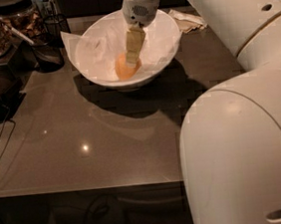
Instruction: Pick orange from white bowl
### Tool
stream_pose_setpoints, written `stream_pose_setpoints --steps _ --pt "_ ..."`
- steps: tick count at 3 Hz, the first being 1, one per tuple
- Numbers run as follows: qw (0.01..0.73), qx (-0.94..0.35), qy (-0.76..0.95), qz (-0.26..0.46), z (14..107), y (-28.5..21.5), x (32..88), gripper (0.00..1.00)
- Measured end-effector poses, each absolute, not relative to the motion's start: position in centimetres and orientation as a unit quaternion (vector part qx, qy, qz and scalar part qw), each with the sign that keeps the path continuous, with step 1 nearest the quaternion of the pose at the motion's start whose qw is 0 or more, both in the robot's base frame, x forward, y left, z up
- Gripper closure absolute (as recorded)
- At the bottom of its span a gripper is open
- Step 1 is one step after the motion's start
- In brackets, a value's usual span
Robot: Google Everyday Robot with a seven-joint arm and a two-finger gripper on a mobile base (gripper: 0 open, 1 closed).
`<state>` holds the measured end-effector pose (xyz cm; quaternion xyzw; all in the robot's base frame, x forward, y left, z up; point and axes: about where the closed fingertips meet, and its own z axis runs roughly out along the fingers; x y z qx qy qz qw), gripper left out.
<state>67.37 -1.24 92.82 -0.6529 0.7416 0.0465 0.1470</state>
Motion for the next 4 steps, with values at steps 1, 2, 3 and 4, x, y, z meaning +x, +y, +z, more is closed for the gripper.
stream_pose_setpoints --steps 1,2,3,4 --pt "0.133 -0.65 0.746 0.056 91.2 -0.9 67.8 0.27" --pt "0.123 -0.644 0.752 0.064 89.8 -1.0 68.4 0.27" --pt "0.115 -0.643 0.753 0.073 88.7 -0.7 68.8 0.27" --pt "0.108 -0.642 0.754 0.088 87.4 -0.4 69.2 0.25"
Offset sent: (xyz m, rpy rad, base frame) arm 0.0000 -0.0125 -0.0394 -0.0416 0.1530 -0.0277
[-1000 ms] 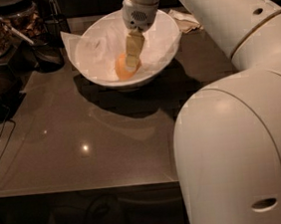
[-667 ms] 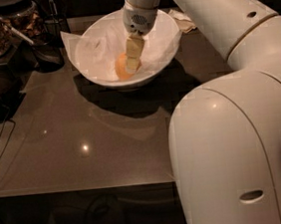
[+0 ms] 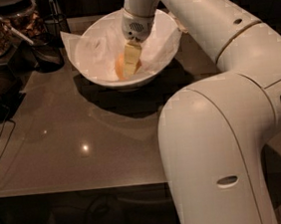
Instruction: Pick orange from white bowl
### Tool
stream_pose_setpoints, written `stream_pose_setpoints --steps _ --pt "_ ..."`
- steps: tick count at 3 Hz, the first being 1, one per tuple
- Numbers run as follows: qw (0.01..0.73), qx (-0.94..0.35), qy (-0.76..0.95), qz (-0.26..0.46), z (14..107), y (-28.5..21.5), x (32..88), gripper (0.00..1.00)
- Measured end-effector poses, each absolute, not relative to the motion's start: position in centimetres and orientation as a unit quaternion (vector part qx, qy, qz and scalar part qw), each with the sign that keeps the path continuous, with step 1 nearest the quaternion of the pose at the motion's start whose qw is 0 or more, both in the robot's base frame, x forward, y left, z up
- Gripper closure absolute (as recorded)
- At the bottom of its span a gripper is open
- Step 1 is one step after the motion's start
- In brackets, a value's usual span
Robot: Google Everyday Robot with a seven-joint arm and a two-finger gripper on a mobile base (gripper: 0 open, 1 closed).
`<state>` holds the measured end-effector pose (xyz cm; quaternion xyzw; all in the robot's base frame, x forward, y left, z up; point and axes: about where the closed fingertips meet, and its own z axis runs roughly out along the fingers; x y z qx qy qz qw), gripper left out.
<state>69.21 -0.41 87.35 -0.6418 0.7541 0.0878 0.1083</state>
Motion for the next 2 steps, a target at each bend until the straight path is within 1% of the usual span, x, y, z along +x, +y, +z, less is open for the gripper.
stream_pose_setpoints --steps 1,2 --pt "0.102 -0.641 0.753 0.107 85.92 -0.05 69.26 0.24" --pt "0.099 -0.639 0.754 0.117 85.43 -0.02 69.27 0.34"
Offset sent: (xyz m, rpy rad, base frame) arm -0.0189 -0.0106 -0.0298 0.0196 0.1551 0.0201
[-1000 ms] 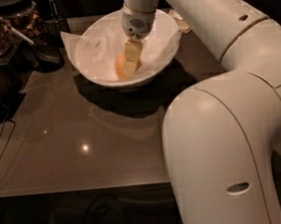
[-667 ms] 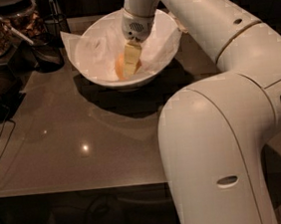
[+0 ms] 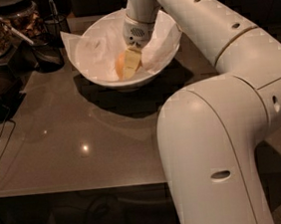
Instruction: Pick orange from white bowl
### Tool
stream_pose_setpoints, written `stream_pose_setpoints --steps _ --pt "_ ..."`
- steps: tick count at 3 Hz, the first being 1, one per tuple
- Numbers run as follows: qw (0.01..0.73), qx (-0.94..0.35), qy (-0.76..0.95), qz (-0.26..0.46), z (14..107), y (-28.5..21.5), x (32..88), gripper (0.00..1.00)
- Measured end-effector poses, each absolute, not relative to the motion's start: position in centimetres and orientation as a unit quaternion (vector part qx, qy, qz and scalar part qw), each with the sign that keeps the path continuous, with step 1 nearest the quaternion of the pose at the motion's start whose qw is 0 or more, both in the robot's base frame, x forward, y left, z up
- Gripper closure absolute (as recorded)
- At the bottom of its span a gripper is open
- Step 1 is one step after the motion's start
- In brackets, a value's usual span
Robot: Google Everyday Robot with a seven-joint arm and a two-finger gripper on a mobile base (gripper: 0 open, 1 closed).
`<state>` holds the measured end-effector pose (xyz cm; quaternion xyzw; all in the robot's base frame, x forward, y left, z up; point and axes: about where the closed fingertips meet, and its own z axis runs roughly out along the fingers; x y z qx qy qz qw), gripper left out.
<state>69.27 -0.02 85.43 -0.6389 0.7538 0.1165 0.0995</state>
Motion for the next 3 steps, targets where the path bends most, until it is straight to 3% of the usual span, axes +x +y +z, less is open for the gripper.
stream_pose_setpoints --steps 3 --pt "0.1 -0.639 0.754 0.116 85.59 -0.02 69.27 0.99"
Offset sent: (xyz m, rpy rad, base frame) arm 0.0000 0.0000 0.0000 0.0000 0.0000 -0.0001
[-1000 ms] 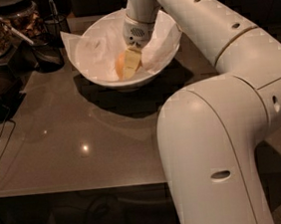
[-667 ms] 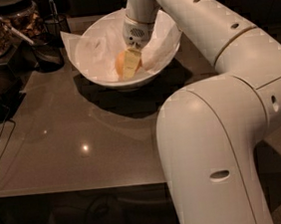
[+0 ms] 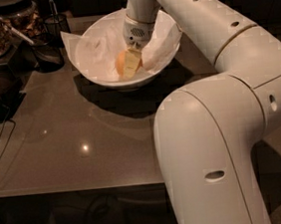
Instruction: Pick orange from white bowl
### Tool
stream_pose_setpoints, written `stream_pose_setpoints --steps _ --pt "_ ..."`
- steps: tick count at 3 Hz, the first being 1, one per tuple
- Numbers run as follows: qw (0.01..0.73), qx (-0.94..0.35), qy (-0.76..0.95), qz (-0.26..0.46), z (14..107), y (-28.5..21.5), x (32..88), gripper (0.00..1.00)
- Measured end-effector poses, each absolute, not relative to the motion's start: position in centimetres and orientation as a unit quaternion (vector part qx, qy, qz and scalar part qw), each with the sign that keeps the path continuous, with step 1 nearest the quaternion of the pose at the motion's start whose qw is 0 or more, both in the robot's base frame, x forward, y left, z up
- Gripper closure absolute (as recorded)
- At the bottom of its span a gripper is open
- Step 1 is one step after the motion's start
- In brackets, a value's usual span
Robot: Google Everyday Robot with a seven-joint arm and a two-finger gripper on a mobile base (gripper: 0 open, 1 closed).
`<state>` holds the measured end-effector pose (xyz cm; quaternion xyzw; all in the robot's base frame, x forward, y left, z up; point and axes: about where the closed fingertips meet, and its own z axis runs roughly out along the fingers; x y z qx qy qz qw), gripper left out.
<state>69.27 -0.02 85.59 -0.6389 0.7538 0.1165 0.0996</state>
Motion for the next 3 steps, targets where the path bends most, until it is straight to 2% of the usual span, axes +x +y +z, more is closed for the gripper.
stream_pose_setpoints --steps 1,3 --pt "0.136 -0.642 0.748 0.103 87.7 -1.2 68.0 1.0" --pt "0.206 -0.687 0.691 0.094 95.8 0.2 58.4 1.0"
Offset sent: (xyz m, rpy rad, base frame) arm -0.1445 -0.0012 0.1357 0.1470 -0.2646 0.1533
